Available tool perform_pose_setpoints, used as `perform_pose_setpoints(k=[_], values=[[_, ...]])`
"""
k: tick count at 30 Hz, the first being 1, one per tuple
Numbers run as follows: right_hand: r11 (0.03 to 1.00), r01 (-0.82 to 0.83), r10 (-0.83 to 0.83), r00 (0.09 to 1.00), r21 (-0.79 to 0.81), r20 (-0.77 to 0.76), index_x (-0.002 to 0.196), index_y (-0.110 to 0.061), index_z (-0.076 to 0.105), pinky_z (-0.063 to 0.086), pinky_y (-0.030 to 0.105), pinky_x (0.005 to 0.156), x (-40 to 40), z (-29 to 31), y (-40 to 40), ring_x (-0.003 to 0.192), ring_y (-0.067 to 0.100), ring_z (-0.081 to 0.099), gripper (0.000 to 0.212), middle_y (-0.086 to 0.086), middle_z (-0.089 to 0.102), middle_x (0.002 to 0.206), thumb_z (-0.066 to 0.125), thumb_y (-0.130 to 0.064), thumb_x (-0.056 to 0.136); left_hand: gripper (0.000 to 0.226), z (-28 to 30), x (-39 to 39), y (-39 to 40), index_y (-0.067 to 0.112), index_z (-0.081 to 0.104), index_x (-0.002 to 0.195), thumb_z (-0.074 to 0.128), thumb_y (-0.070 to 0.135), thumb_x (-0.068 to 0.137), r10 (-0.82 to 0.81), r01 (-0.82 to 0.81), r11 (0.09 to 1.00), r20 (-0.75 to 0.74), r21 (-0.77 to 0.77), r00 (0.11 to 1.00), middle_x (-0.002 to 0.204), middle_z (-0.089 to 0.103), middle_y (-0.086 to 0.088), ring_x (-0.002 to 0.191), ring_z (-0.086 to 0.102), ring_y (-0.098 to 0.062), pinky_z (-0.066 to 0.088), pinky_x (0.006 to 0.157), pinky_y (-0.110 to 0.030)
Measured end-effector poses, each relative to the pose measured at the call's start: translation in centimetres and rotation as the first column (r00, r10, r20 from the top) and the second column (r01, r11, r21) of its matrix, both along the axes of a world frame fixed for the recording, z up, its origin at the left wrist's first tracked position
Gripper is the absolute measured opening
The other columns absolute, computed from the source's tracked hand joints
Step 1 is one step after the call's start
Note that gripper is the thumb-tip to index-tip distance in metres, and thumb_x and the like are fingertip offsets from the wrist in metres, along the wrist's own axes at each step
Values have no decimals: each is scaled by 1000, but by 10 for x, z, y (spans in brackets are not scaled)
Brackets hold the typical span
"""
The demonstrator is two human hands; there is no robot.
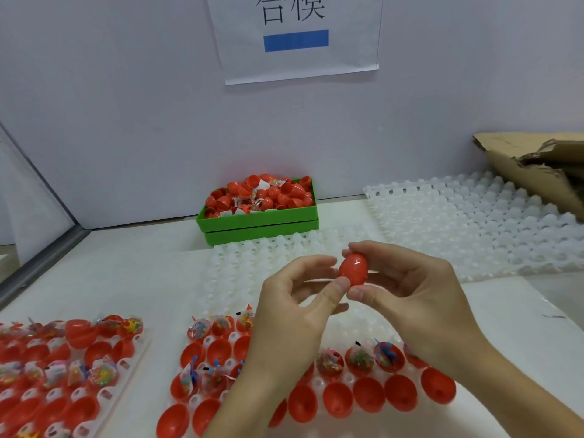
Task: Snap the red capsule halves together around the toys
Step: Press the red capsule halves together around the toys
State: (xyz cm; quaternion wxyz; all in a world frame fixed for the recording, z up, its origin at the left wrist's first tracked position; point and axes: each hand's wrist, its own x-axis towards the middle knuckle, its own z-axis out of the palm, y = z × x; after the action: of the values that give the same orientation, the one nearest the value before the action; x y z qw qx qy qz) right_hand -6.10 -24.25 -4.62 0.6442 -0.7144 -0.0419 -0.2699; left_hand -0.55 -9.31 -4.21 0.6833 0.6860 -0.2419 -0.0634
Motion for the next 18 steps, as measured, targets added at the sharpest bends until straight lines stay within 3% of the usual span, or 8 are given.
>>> perform_pose_setpoints(k=[3,5,9,11,14,18], values=[[983,101,-103,995,-154,1,106,-32,73,55,32,88,0,-1,1,109,11,67,41,-15,74,107,85,-26,66,19,1,-1,0,14,71,99,73,28,85,-130,116,988,-150,-104,980,91,75,-9,85,75,-24,60,72,-29],[967,102,-104,995,-233,5,109,-36,71,53,32,89,-1,-2,1,113,11,63,43,-18,71,111,85,-22,70,13,2,-2,0,17,71,96,74,24,84,-120,108,990,-123,-94,985,89,75,-7,83,75,-24,60,74,-28],[981,35,-39,999,-189,-17,122,-32,63,55,23,88,-1,-3,1,115,6,63,49,-17,68,120,75,-32,75,26,1,1,1,26,64,93,79,8,80,105,-106,994,115,2,988,92,71,10,87,70,-11,56,71,-19],[996,34,-38,998,-86,-44,115,-28,67,57,25,85,0,-3,-1,107,9,68,35,-11,73,111,72,-23,82,35,0,1,1,30,62,92,79,3,78,166,-171,985,207,5,964,93,67,12,91,67,-10,55,68,-16],[1000,11,-12,994,-15,-110,105,-24,72,59,27,78,1,-4,-2,92,15,74,21,-3,77,96,67,-11,89,41,-2,0,1,34,59,91,80,1,76,189,-229,972,390,59,901,93,63,12,95,64,-10,54,66,-15],[996,-39,50,987,74,-151,101,-21,74,59,24,72,1,-5,4,88,15,75,18,-3,78,92,69,-21,84,45,-5,-1,-1,36,56,96,79,4,76,151,-264,956,556,129,818,97,60,16,97,62,-9,56,69,-18]])
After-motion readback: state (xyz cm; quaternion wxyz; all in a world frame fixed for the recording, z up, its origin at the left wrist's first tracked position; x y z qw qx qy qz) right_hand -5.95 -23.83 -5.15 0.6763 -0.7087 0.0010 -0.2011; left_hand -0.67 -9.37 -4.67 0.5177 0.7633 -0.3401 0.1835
